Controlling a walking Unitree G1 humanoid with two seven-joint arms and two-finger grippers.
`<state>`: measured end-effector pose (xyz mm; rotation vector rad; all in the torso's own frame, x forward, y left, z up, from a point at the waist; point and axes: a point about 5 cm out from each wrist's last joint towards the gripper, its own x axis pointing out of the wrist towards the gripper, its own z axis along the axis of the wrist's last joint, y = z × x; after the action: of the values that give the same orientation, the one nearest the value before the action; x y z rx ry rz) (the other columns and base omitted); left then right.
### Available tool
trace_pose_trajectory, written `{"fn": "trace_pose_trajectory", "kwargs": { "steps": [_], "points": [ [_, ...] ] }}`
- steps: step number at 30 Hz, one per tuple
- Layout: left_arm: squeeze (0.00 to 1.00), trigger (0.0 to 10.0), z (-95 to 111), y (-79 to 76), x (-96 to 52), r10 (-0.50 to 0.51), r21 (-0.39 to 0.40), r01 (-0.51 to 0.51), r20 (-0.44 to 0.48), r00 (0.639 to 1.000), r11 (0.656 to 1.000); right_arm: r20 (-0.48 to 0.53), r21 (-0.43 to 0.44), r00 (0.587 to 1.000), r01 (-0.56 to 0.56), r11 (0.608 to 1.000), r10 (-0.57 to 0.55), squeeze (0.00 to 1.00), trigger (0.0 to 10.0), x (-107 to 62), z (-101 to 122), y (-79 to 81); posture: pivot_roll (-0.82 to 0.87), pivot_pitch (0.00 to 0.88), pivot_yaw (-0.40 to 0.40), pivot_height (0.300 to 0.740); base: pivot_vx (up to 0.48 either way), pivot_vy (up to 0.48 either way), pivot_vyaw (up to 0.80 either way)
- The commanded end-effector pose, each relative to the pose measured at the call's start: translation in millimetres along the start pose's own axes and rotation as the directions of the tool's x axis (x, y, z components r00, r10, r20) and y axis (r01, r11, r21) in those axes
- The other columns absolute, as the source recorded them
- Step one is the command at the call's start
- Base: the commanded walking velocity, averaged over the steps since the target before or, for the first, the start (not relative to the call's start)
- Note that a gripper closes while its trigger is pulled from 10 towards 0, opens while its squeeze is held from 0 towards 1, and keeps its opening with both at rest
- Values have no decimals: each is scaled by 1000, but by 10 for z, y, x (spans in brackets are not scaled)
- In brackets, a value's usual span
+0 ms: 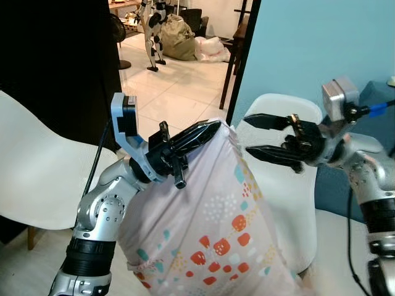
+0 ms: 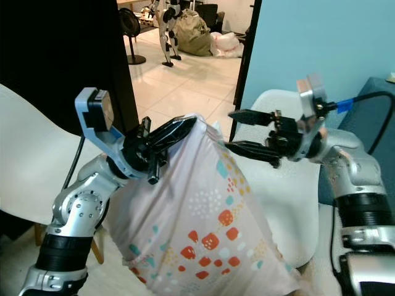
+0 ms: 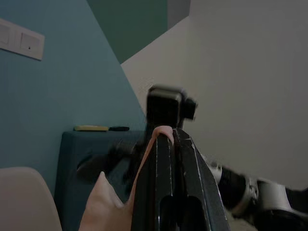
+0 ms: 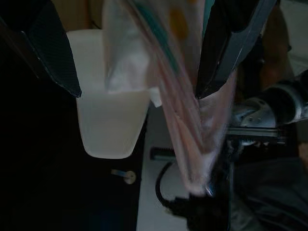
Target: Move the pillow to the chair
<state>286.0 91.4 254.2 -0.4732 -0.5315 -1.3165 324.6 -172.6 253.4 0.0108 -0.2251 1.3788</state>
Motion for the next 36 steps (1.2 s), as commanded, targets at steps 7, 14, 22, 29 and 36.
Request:
{"fn": "trace_pose_trajectory", "kwargs": {
  "steps": [7, 14, 22, 29, 36],
  "points": [
    [0, 0, 120, -52, 103, -66, 30, 64, 50, 997, 997, -31, 23, 998, -46, 999, 47, 0, 10000, 164, -113, 151, 6, 0, -38, 740, 0, 0, 0],
    [0, 0, 114, -48, 115, -68, 30, 66, 54, 996, 997, 1, 48, 998, -69, 996, 69, 0, 10000, 228, -139, 226, 4, 0, -38, 740, 0, 0, 0],
    [0, 0, 100, -52, 110, -68, 25, 66, 55, 996, 997, 101, 93, 983, -160, 983, 150, 0, 1216, 286, -80, 361, 0, 0, -39, 740, 0, 0, 0],
    [0, 0, 82, -49, 109, -64, 22, 63, 55, 996, 998, 169, 121, 965, -223, 967, 201, 0, 0, 373, -72, 447, -1, 0, -39, 740, 0, 0, 0],
    [0, 0, 55, -49, 111, -57, 16, 56, 55, 997, 998, 201, 195, 922, -370, 908, 332, 0, 0, 400, -93, 649, -2, 0, -39, 740, 0, 0, 0]
  ]
}}
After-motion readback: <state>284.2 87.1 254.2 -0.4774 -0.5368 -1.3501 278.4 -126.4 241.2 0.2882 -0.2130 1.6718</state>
